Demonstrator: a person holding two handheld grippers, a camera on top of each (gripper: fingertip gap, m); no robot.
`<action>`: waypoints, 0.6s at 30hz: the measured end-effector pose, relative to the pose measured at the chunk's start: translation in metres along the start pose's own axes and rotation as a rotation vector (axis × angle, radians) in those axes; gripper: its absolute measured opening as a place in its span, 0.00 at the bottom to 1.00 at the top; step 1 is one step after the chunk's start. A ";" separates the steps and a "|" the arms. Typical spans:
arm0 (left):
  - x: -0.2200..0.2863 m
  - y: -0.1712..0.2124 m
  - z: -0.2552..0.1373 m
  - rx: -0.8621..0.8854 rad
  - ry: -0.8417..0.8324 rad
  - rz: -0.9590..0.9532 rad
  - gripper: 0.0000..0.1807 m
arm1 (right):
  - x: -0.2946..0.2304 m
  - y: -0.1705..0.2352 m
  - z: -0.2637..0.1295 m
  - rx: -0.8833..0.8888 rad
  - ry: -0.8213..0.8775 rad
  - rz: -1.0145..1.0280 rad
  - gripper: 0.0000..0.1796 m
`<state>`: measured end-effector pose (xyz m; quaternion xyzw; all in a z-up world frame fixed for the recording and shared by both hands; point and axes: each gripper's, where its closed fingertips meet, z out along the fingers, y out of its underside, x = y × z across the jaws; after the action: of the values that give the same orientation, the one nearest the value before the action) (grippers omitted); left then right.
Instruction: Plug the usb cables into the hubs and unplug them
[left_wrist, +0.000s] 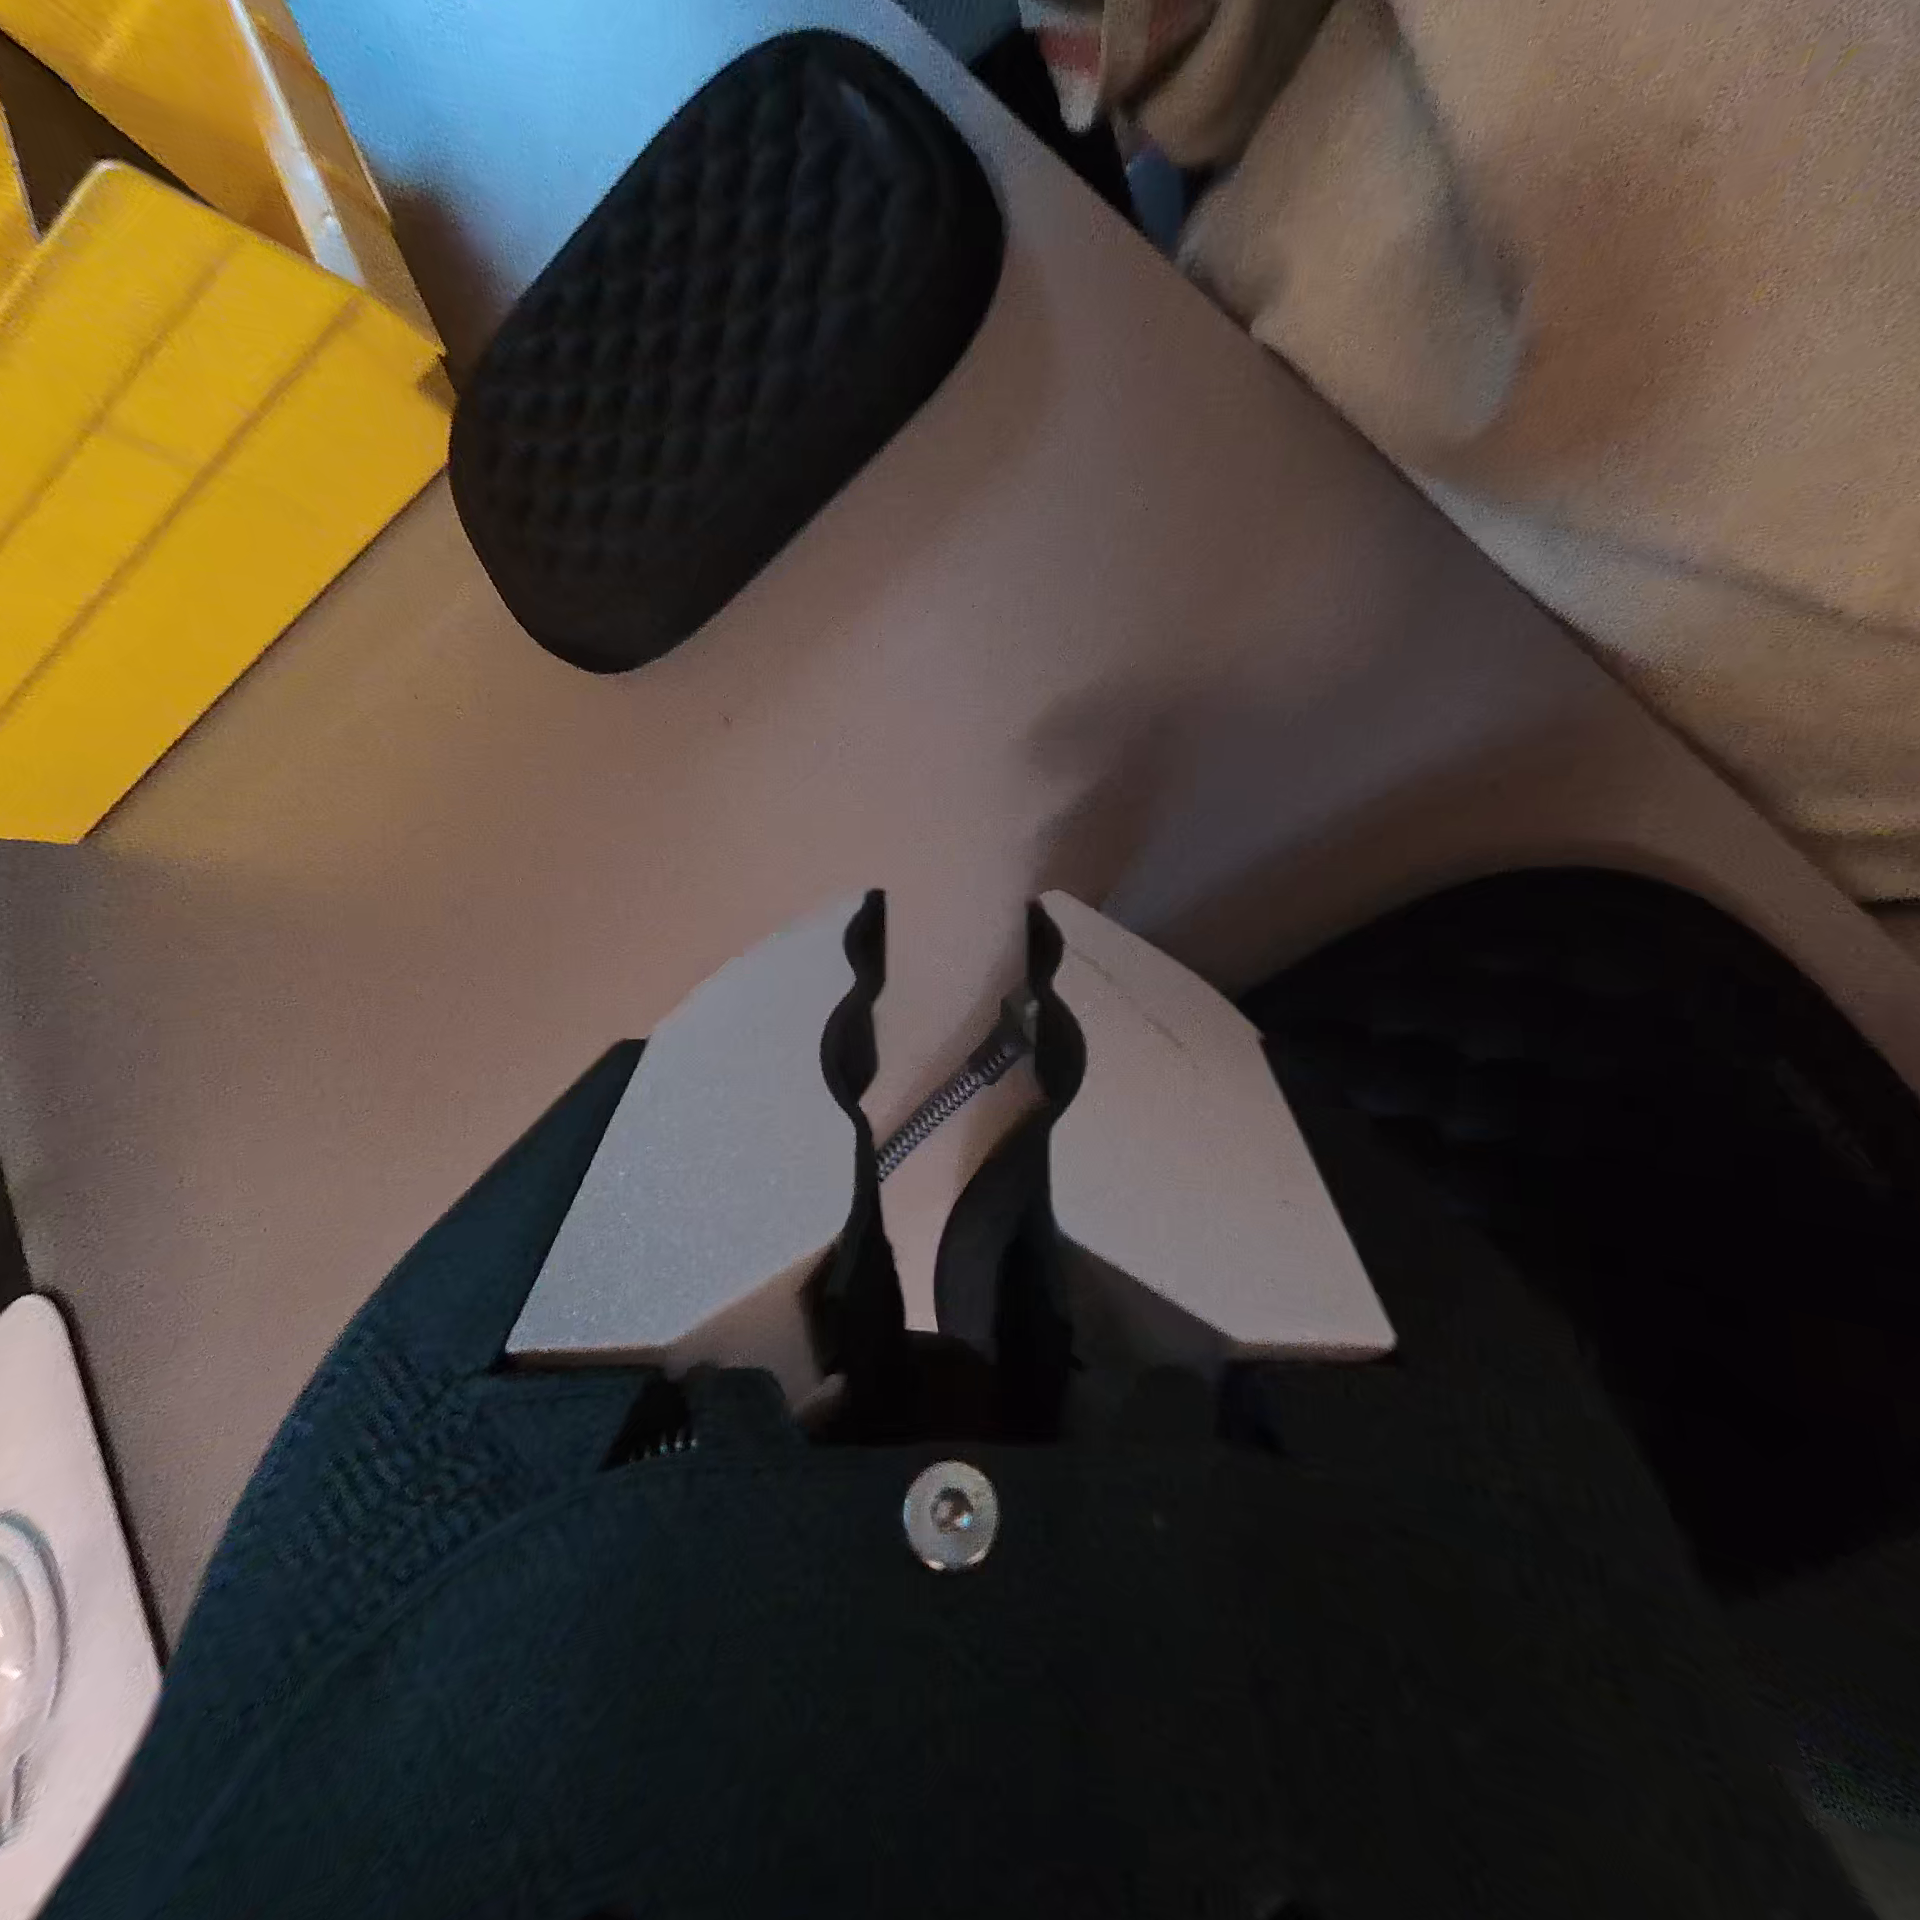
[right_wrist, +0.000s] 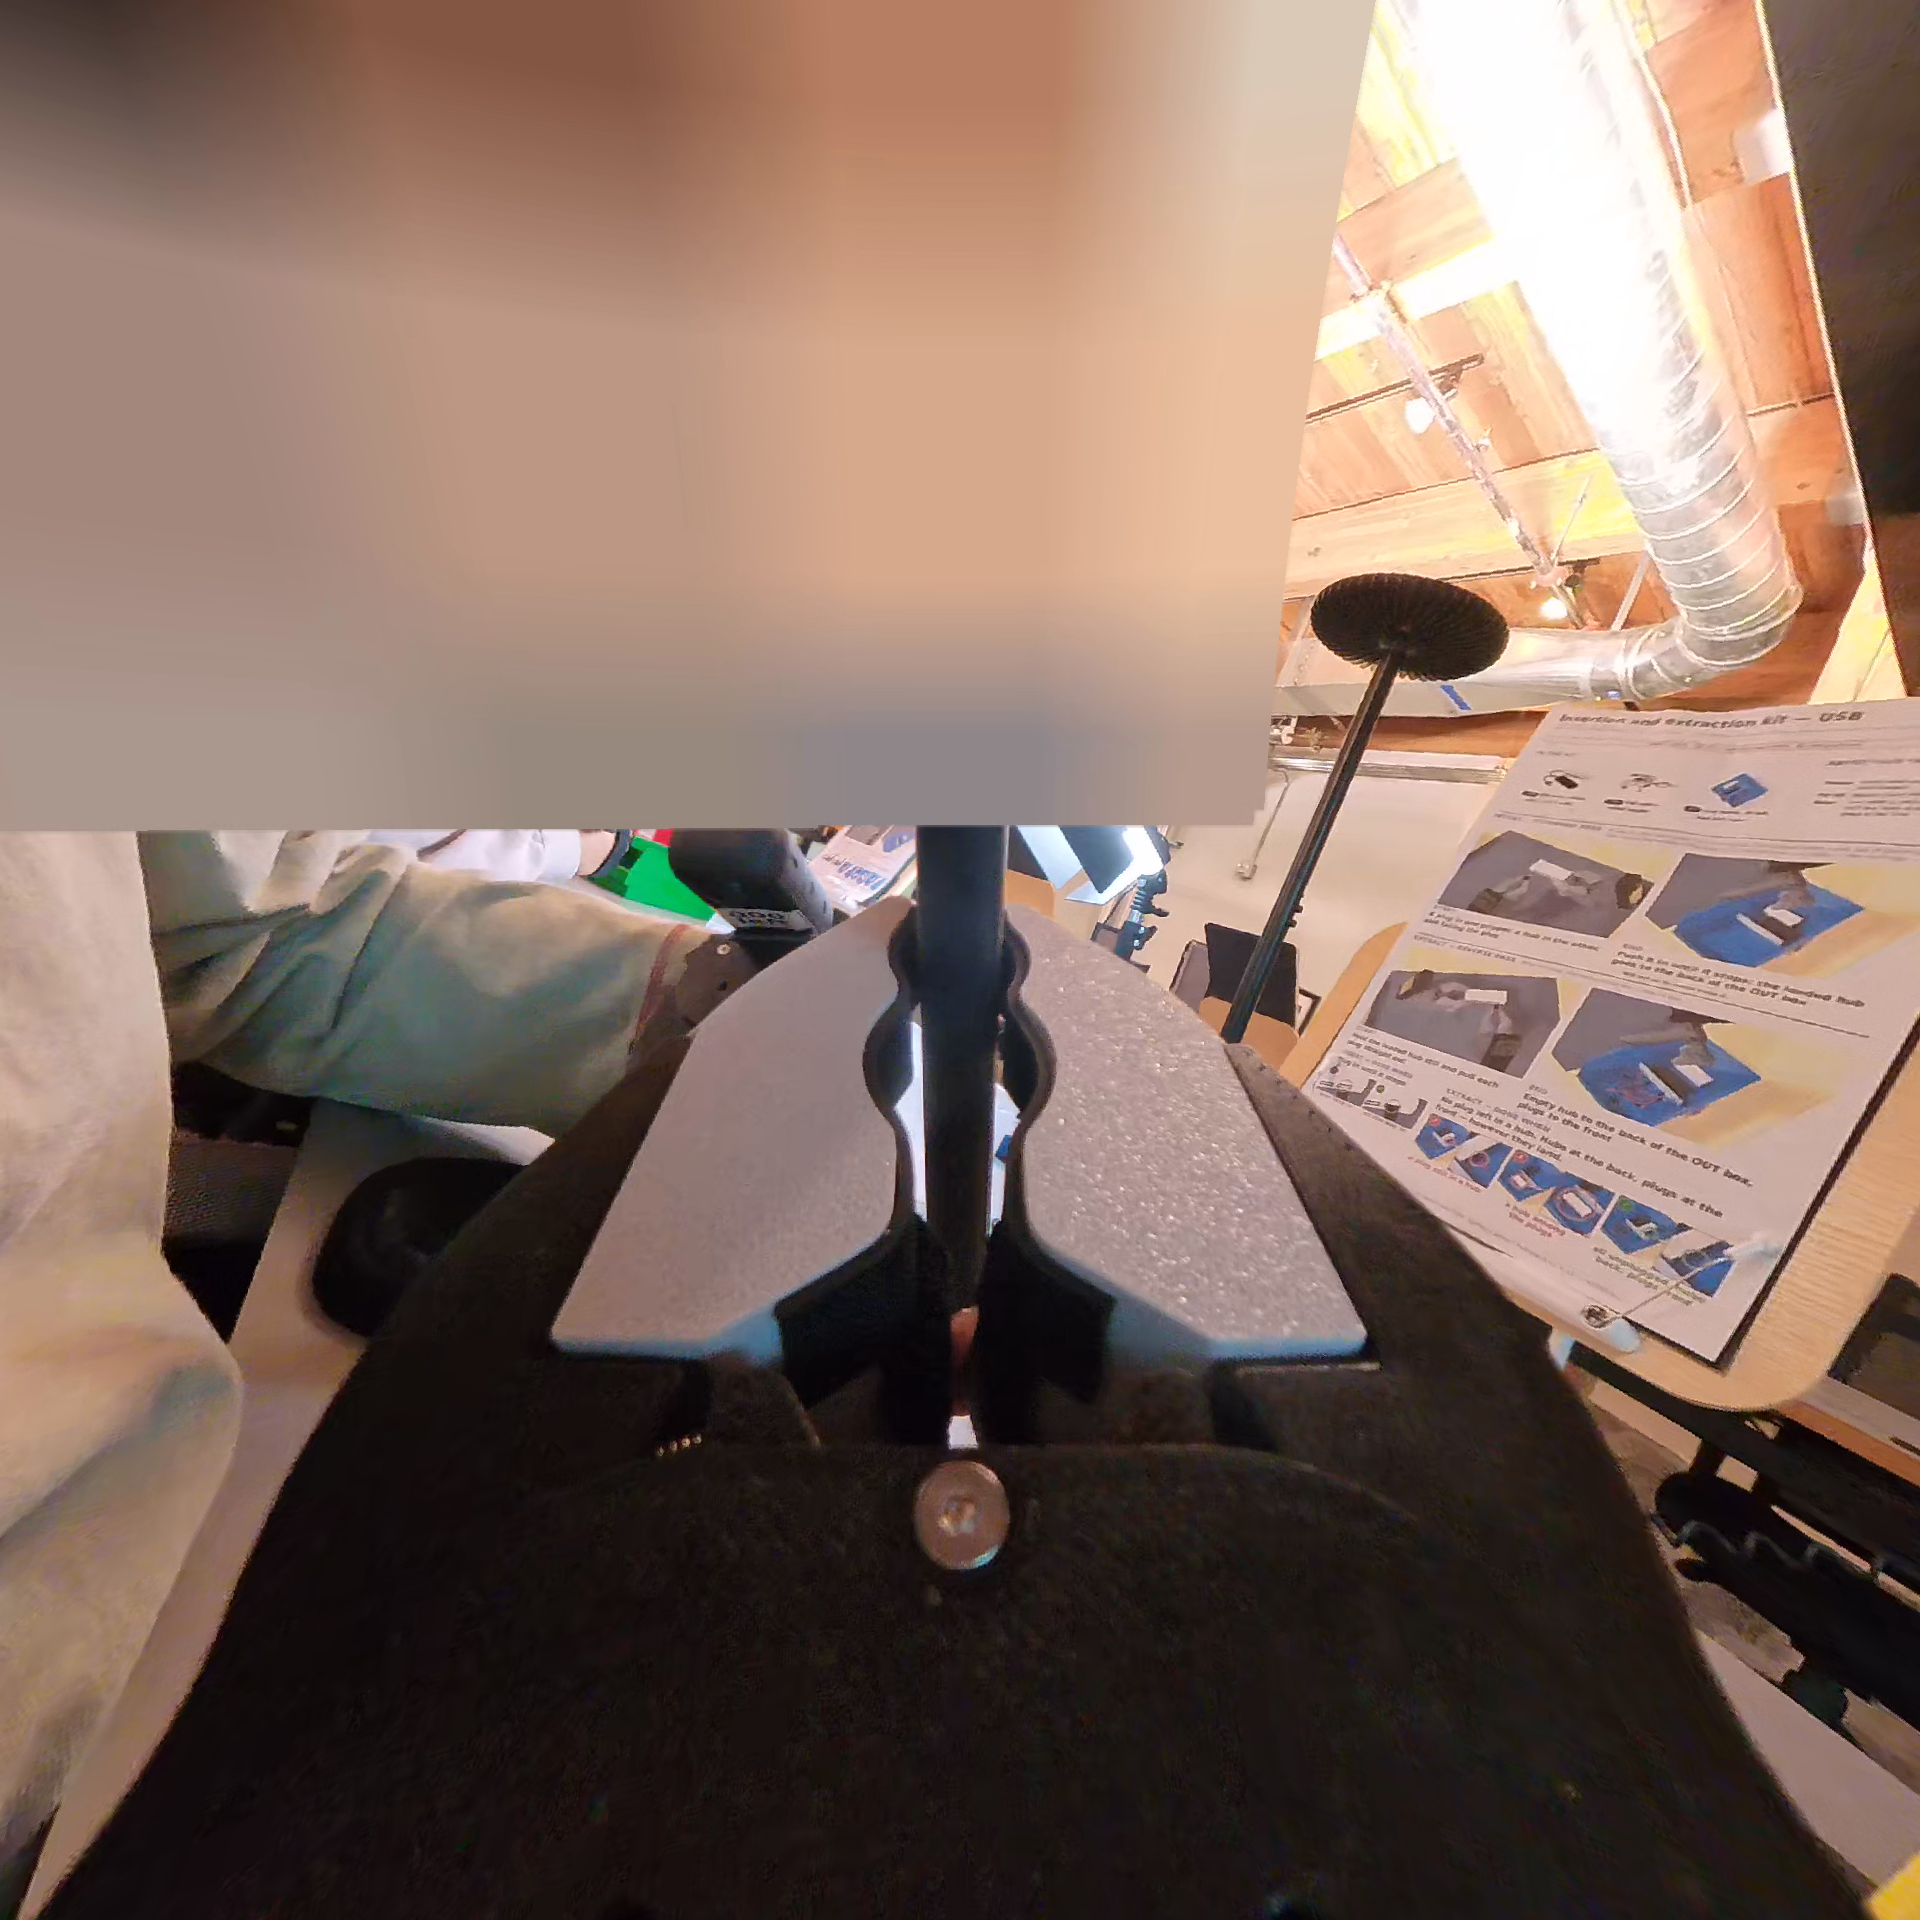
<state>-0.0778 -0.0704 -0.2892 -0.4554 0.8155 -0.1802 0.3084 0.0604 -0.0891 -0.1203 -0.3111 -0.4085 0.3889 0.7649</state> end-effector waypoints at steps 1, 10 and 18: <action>0.000 0.001 0.000 -0.001 0.007 0.001 0.17 | 0.001 0.000 -0.001 0.005 0.004 0.006 0.07; 0.010 0.049 0.007 -0.245 0.222 0.009 0.19 | 0.000 0.004 0.000 0.015 -0.006 0.029 0.07; 0.010 0.050 0.031 -0.210 0.148 0.060 0.10 | 0.007 0.003 -0.007 0.018 0.019 0.027 0.07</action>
<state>-0.0925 -0.0532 -0.3437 -0.4460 0.8636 -0.1176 0.2035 0.0681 -0.0830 -0.1238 -0.3134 -0.3932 0.4001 0.7662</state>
